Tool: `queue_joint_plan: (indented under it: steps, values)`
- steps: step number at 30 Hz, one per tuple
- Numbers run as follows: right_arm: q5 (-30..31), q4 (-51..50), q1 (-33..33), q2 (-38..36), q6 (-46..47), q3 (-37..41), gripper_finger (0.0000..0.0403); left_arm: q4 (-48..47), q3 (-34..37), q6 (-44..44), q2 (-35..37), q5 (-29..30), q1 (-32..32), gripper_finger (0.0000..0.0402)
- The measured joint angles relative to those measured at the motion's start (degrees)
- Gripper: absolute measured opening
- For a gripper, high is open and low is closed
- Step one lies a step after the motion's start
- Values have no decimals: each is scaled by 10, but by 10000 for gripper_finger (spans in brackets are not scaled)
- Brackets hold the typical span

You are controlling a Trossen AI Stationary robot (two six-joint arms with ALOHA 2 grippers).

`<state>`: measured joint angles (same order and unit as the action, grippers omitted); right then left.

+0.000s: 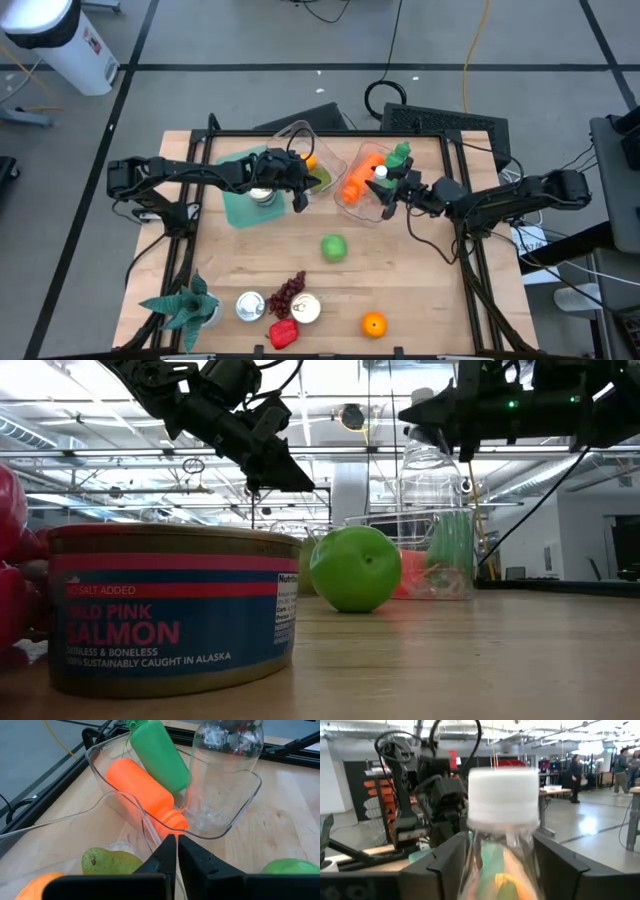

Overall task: Pick & Place Food Item
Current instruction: Put the transparent bottle into the right transparent bin upright

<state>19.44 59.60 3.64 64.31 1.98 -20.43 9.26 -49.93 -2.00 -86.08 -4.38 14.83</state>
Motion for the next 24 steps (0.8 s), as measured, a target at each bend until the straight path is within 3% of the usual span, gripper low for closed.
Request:
queue_joint_plan:
  steps: [15, 24]
  values:
    - [-2, 20, 0, -3, -2, 1, 278, -2, 0, -1, 0, -1, 0, 31]
    - [-16, -27, 0, -64, 0, -1, 318, -6, 0, -1, 0, -1, 0, 31]
